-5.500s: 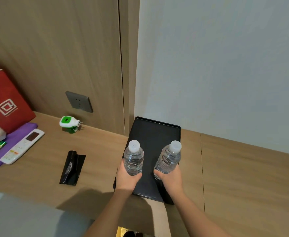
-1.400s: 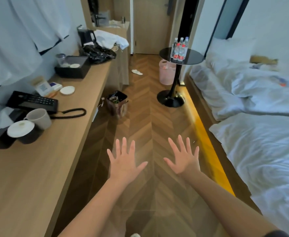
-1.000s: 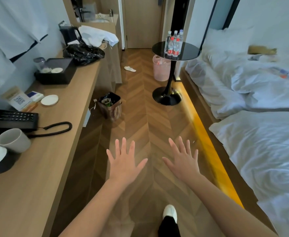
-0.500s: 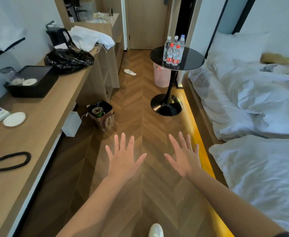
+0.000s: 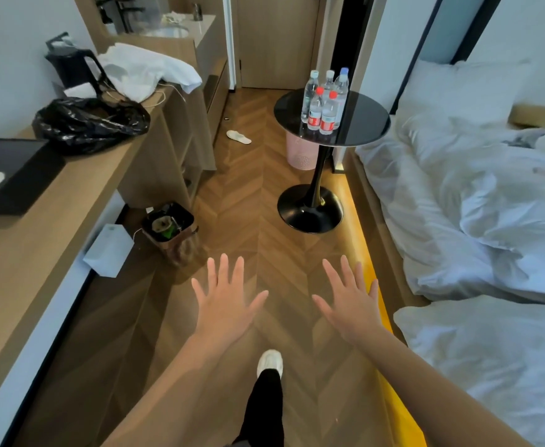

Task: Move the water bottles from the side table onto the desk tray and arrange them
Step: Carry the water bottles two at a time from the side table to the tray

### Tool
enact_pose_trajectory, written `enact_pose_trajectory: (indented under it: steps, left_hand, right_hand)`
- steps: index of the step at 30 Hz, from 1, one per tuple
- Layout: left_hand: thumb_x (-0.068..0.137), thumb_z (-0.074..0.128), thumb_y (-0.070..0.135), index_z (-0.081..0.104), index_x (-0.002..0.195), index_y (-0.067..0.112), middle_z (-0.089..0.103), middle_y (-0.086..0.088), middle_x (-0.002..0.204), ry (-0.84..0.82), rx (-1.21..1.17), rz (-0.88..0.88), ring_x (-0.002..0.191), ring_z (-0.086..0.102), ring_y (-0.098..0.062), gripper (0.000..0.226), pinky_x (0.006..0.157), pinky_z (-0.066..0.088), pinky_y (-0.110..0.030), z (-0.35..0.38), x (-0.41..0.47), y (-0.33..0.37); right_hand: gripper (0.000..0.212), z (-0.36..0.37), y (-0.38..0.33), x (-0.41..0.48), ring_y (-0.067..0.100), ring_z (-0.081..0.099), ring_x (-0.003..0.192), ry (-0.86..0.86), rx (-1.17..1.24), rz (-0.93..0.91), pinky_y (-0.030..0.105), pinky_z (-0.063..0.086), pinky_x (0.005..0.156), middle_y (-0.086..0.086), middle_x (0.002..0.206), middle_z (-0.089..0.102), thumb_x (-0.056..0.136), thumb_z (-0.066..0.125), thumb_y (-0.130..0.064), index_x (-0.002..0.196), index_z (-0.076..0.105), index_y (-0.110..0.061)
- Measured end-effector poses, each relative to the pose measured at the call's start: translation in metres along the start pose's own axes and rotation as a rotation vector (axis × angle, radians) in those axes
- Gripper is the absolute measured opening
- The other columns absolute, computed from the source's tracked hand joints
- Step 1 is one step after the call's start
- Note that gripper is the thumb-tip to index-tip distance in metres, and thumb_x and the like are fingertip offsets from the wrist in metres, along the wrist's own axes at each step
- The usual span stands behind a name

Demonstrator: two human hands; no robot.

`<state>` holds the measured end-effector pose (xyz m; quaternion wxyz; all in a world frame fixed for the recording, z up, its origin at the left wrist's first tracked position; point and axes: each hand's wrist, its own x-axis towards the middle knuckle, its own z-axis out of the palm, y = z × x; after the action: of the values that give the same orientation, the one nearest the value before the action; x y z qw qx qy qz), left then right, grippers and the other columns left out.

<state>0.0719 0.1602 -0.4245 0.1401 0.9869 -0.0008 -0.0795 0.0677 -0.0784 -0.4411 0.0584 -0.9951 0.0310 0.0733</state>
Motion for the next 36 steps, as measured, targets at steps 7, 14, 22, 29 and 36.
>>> enact_pose_trajectory:
  steps: [7,14,22,29,36]
  left_hand:
    - [0.090,0.022,0.073,-0.002,0.155,0.026,-0.008,-0.004,0.163,-0.026,0.045,0.021,0.147,-0.016,-0.028,0.083,0.115,-0.002,-0.059,-0.013,0.135,0.024]
    - [0.090,0.024,0.073,0.000,0.155,0.026,-0.008,-0.005,0.163,-0.059,0.067,0.062,0.147,-0.016,-0.029,0.084,0.114,-0.003,-0.059,-0.031,0.249,0.039]
    - [0.089,0.024,0.073,-0.001,0.154,0.026,-0.010,-0.004,0.162,-0.087,0.081,0.049,0.147,-0.018,-0.029,0.084,0.114,-0.004,-0.059,-0.031,0.343,0.055]
    - [0.090,0.027,0.071,0.001,0.155,0.026,-0.010,-0.004,0.162,-0.076,0.045,-0.002,0.147,-0.019,-0.028,0.083,0.114,-0.005,-0.060,-0.018,0.444,0.093]
    - [0.092,0.033,0.066,0.003,0.155,0.026,-0.010,-0.004,0.162,-0.039,-0.011,-0.070,0.147,-0.019,-0.027,0.080,0.114,-0.005,-0.060,-0.025,0.547,0.144]
  right_hand:
    - [0.075,-0.020,0.010,0.126,0.033,-0.010,0.150,-0.006,-0.044,0.043,0.061,0.003,0.117,0.002,0.165,-0.006,0.092,0.028,-0.070,0.154,-0.002,-0.040]
    - [0.074,-0.038,0.011,0.236,0.033,-0.011,0.150,-0.002,-0.008,0.061,0.061,0.000,0.116,0.003,0.165,-0.006,0.093,0.029,-0.069,0.154,-0.001,-0.040]
    - [0.073,-0.042,0.035,0.337,0.032,-0.009,0.150,-0.006,0.033,0.061,0.059,-0.003,0.114,0.002,0.165,-0.003,0.093,0.033,-0.067,0.153,-0.001,-0.043]
    - [0.072,-0.049,0.079,0.452,0.033,-0.007,0.151,-0.003,0.016,0.021,0.061,0.004,0.116,0.003,0.165,-0.002,0.094,0.033,-0.065,0.153,0.000,-0.041]
    - [0.071,-0.092,0.123,0.577,0.032,-0.003,0.151,-0.006,0.023,-0.036,0.061,0.009,0.117,0.003,0.165,0.001,0.096,0.036,-0.061,0.155,0.005,-0.037]
